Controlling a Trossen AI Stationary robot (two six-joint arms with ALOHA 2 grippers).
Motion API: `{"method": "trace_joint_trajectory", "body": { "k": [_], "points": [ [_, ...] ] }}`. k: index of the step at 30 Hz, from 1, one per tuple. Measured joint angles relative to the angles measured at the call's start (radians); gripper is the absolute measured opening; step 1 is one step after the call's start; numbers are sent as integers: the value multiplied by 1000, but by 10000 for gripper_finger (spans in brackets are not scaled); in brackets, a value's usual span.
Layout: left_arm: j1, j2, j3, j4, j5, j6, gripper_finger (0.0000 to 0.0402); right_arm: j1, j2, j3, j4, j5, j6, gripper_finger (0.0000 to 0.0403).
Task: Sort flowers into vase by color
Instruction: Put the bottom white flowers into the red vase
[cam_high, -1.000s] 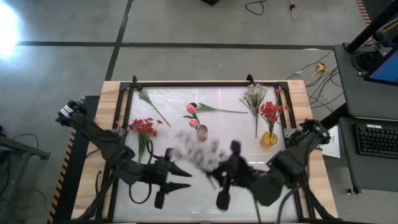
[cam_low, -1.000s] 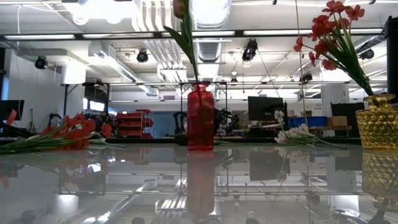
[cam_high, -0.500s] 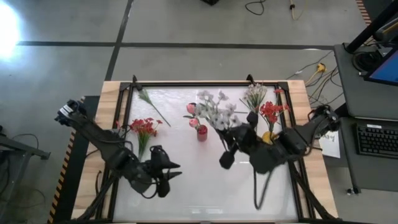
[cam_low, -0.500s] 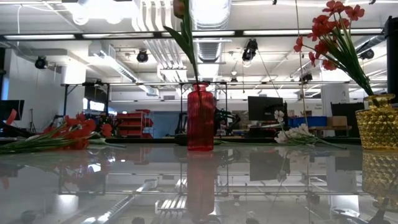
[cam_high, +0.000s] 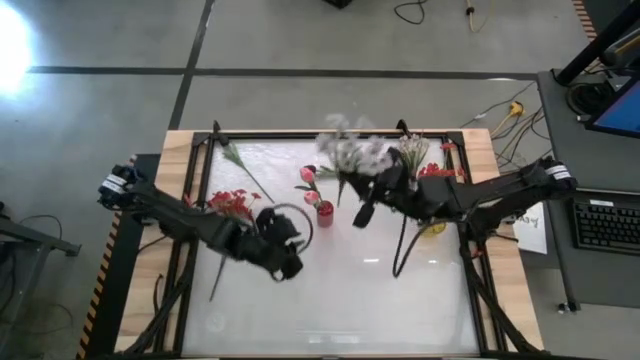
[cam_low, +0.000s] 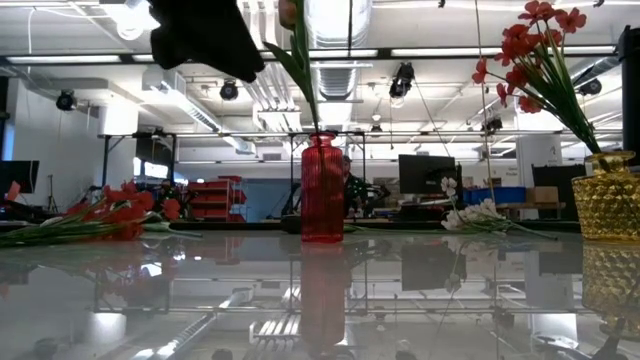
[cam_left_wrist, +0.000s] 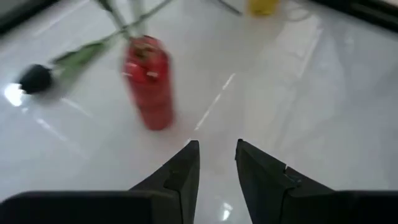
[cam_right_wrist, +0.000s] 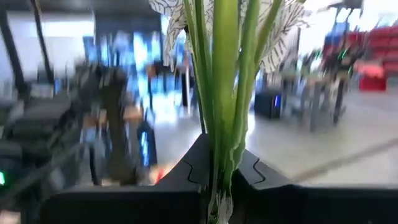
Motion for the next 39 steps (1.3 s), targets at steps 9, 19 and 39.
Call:
{"method": "trace_joint_trajectory", "body": {
  "k": [9,19,39],
  "points": [
    [170,-61,2,-48,29,143,86,-184,-14,-246,350,-266,91,13],
    [270,-61,2,-58,34,164,86,-212,93,-258,443,-380,90,13],
    [296,-61,2,-127,44,137,86,-221,151,-282,484,-404,53,13]
  ]
}}
